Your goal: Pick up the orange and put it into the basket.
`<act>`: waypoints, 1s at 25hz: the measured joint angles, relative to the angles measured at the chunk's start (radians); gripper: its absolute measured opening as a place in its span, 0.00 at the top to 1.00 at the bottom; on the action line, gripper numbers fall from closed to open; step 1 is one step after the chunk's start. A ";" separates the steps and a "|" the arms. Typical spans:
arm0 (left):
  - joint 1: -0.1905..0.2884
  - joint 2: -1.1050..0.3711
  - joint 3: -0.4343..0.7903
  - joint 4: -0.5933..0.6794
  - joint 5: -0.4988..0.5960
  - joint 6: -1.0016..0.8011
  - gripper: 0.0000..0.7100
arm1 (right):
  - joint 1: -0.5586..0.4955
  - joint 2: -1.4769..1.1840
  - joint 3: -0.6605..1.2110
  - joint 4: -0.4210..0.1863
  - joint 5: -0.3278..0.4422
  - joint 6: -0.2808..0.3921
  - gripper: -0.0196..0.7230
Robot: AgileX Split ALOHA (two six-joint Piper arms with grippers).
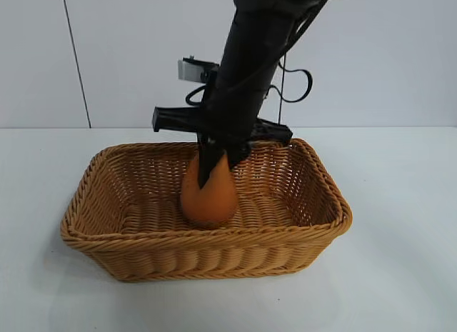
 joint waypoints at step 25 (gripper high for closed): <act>0.000 0.000 0.000 0.000 0.000 0.000 0.05 | -0.101 -0.136 -0.383 -0.260 0.254 0.054 0.12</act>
